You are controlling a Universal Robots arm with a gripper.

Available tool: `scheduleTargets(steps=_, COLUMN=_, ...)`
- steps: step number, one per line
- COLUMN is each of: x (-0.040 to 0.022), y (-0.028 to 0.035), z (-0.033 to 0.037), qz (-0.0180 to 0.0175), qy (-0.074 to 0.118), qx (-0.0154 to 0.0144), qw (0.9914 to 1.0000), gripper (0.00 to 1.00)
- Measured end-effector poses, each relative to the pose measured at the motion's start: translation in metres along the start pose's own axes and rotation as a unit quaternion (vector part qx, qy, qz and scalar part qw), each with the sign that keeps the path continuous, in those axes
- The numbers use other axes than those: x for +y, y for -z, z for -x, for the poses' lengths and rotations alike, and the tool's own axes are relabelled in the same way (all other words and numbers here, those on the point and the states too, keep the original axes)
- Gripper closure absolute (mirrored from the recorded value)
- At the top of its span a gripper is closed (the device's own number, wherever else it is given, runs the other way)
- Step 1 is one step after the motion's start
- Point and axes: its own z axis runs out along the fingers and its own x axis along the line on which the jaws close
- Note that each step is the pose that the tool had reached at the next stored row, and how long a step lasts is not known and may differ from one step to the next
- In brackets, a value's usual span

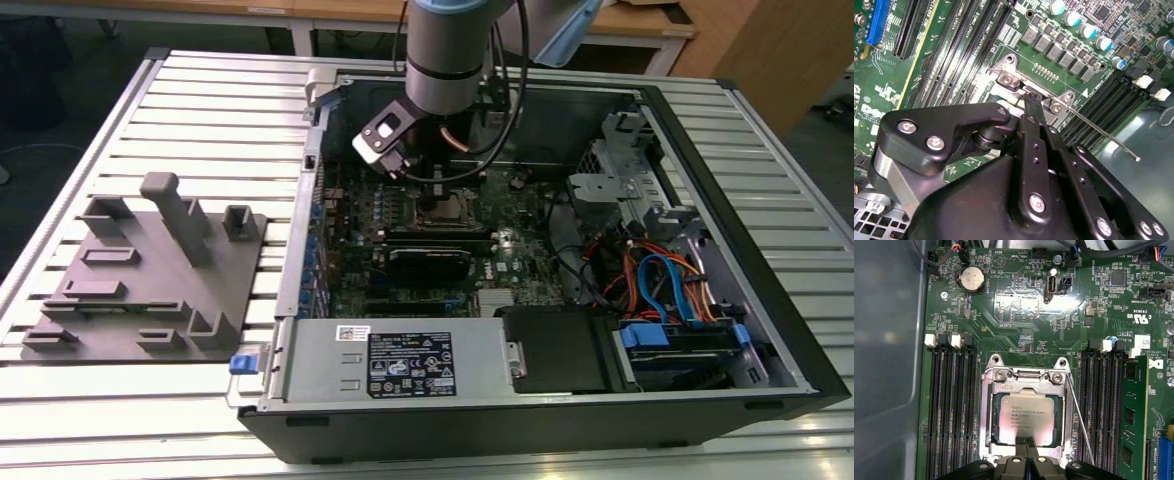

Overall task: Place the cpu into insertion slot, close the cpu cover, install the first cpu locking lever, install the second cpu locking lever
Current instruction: 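Close the cpu cover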

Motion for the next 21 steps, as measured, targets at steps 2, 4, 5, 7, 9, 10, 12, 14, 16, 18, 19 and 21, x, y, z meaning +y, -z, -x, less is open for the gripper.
scheduleTargets(steps=2, x=0.0, y=-0.0004, z=0.0, qz=0.0, qy=0.0, qx=0.0, qw=1.0, gripper=0.9)
scheduleTargets(steps=4, x=0.0001, y=-0.0007, z=-0.0001, qz=0.0001, qy=0.0, qx=0.0001, qw=1.0, gripper=0.9)
scheduleTargets(steps=5, x=0.0, y=-0.0006, z=-0.0001, qz=0.0002, qy=0.0, qx=0.0003, qw=1.0, gripper=0.9)
scheduleTargets(steps=7, x=0.0002, y=0.0004, z=-0.0003, qz=0.0007, qy=0.0, qx=0.0013, qw=1.0, gripper=0.9)
scheduleTargets(steps=9, x=0.0001, y=0.0035, z=-0.0002, qz=0.0003, qy=0.0, qx=0.0008, qw=1.0, gripper=0.9)
scheduleTargets(steps=10, x=0.0001, y=0.0046, z=-0.0003, qz=0.0003, qy=0.0, qx=0.0008, qw=1.0, gripper=0.9)
scheduleTargets(steps=12, x=0.0001, y=0.006, z=-0.0003, qz=0.0002, qy=0.0, qx=0.0008, qw=1.0, gripper=0.9)
scheduleTargets(steps=14, x=0.0004, y=0.006, z=-0.0003, qz=0.0003, qy=0.0, qx=0.0009, qw=1.0, gripper=0.9)
scheduleTargets(steps=16, x=0.0012, y=0.0061, z=-0.0002, qz=0.0002, qy=0.0, qx=0.0007, qw=1.0, gripper=0.9)
scheduleTargets(steps=18, x=0.0033, y=0.0061, z=-0.0002, qz=0.0002, qy=0.0, qx=0.0007, qw=1.0, gripper=0.9)
scheduleTargets(steps=19, x=0.0047, y=0.006, z=-0.0002, qz=0.0002, qy=0.0, qx=0.0007, qw=1.0, gripper=0.9)
scheduleTargets(steps=21, x=0.0074, y=0.006, z=0.0, qz=0.0002, qy=0.0, qx=0.0007, qw=1.0, gripper=0.9)
